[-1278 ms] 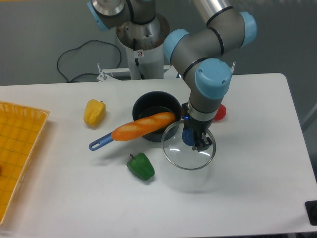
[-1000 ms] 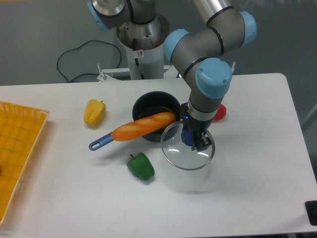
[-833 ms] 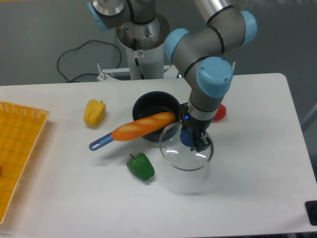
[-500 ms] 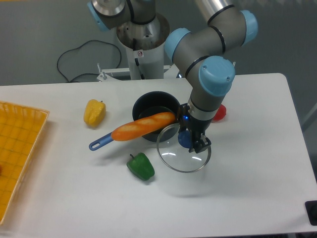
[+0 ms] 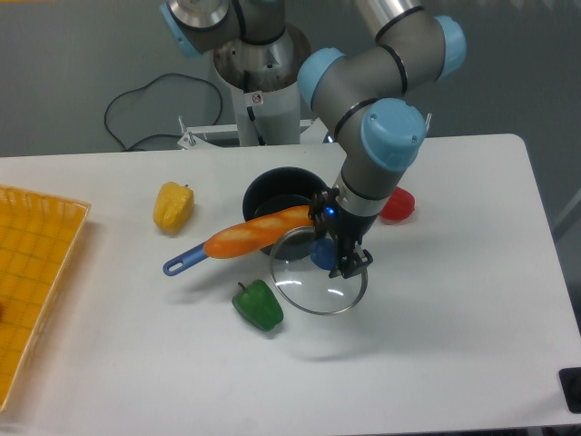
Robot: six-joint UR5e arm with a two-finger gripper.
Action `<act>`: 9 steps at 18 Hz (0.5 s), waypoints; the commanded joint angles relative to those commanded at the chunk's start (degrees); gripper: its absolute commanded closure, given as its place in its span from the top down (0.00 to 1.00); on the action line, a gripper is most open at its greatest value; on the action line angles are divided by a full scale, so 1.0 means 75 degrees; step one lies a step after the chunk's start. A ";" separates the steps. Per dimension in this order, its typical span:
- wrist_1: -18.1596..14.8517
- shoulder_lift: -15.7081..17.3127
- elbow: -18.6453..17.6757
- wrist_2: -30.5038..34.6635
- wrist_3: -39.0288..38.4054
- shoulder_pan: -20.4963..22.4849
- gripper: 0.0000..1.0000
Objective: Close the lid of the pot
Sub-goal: 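Lower the glass lid onto the pot rim over the bread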
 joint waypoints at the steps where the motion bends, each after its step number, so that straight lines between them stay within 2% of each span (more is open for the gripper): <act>1: 0.0000 0.0175 -0.0187 0.0000 0.0035 0.0023 0.34; 9: -0.0012 0.1114 -0.1359 0.0047 0.0117 0.0269 0.34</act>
